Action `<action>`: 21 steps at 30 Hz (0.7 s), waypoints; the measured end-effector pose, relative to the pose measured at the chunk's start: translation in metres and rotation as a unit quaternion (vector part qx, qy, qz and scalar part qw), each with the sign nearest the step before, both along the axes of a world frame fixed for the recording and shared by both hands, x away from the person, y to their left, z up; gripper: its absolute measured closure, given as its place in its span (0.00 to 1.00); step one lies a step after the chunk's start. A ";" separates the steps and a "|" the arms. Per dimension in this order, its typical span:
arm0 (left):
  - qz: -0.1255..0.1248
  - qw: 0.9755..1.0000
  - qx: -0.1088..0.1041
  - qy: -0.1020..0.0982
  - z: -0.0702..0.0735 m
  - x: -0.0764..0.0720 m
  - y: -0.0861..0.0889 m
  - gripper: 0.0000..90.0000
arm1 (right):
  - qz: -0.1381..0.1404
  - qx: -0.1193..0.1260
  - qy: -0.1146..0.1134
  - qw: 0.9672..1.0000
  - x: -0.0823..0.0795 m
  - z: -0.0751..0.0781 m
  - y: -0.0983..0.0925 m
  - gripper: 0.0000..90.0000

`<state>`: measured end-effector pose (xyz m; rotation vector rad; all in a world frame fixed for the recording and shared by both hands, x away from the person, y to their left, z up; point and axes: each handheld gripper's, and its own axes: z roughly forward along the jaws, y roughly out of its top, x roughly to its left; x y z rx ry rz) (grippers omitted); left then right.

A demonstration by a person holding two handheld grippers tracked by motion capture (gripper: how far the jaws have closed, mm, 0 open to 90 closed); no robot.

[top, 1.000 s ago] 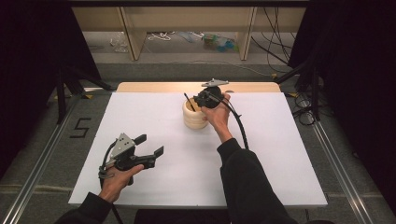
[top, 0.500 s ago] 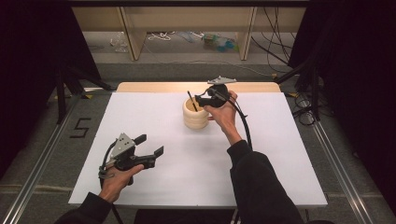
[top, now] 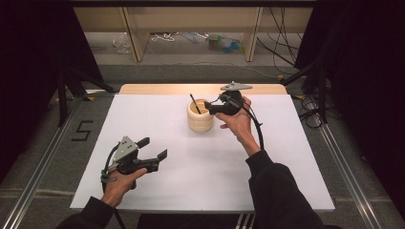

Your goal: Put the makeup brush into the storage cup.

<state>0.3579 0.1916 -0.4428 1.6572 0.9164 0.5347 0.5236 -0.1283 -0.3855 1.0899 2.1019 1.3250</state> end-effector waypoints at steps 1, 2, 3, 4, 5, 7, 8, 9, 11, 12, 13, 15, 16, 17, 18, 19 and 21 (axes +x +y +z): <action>0.000 1.000 0.000 -0.001 0.000 0.000 0.000 0.18 | 0.001 0.000 -0.003 1.000 -0.002 0.001 -0.001 0.32; 0.000 1.000 0.000 0.000 0.000 0.000 0.000 0.18 | 0.003 0.000 0.000 1.000 -0.005 0.001 -0.003 0.32; 0.002 1.000 -0.005 0.003 0.000 0.000 -0.001 0.18 | 0.007 0.000 0.001 1.000 -0.007 0.002 -0.003 0.32; 0.002 1.000 -0.003 0.001 0.000 0.000 0.000 0.18 | 0.008 -0.003 -0.002 1.000 -0.009 0.003 -0.004 0.32; 0.001 1.000 -0.001 0.000 0.000 0.000 0.000 0.18 | 0.009 -0.002 -0.008 1.000 -0.011 0.004 -0.006 0.33; 0.002 1.000 -0.004 0.003 0.000 0.000 0.000 0.18 | 0.015 0.003 -0.012 1.000 -0.017 0.006 -0.009 0.33; 0.001 1.000 -0.001 0.000 0.000 0.000 0.000 0.18 | 0.020 0.001 -0.014 1.000 -0.019 0.006 -0.011 0.33; 0.001 1.000 0.000 0.000 0.000 0.000 0.000 0.18 | 0.019 0.002 -0.018 1.000 -0.021 0.006 -0.013 0.33; 0.001 1.000 0.001 0.000 0.000 0.000 0.000 0.18 | 0.018 0.006 -0.016 1.000 -0.025 0.005 -0.017 0.33; 0.000 1.000 0.002 0.000 0.000 0.000 0.000 0.18 | 0.020 0.006 -0.015 1.000 -0.027 0.005 -0.019 0.33; 0.000 1.000 0.002 0.000 0.000 0.000 0.000 0.18 | 0.021 0.007 -0.014 1.000 -0.028 0.004 -0.022 0.33; 0.000 1.000 0.003 0.000 0.000 0.000 0.000 0.18 | 0.020 0.009 -0.012 1.000 -0.031 0.001 -0.025 0.33; 0.000 1.000 0.002 0.000 0.000 0.000 0.000 0.18 | 0.021 0.010 -0.014 1.000 -0.032 0.000 -0.027 0.33; 0.000 1.000 0.003 0.000 -0.001 0.000 0.000 0.18 | 0.021 0.009 -0.013 1.000 -0.033 -0.001 -0.029 0.33; 0.002 1.000 0.002 0.001 -0.001 0.000 0.000 0.18 | 0.023 0.009 -0.014 1.000 -0.035 -0.002 -0.030 0.33; 0.003 1.000 0.001 0.002 -0.001 0.000 0.000 0.18 | 0.023 0.011 -0.014 1.000 -0.036 -0.002 -0.032 0.33; 0.004 1.000 -0.001 0.002 -0.001 0.000 0.000 0.18 | 0.023 0.017 -0.011 1.000 -0.039 -0.004 -0.036 0.33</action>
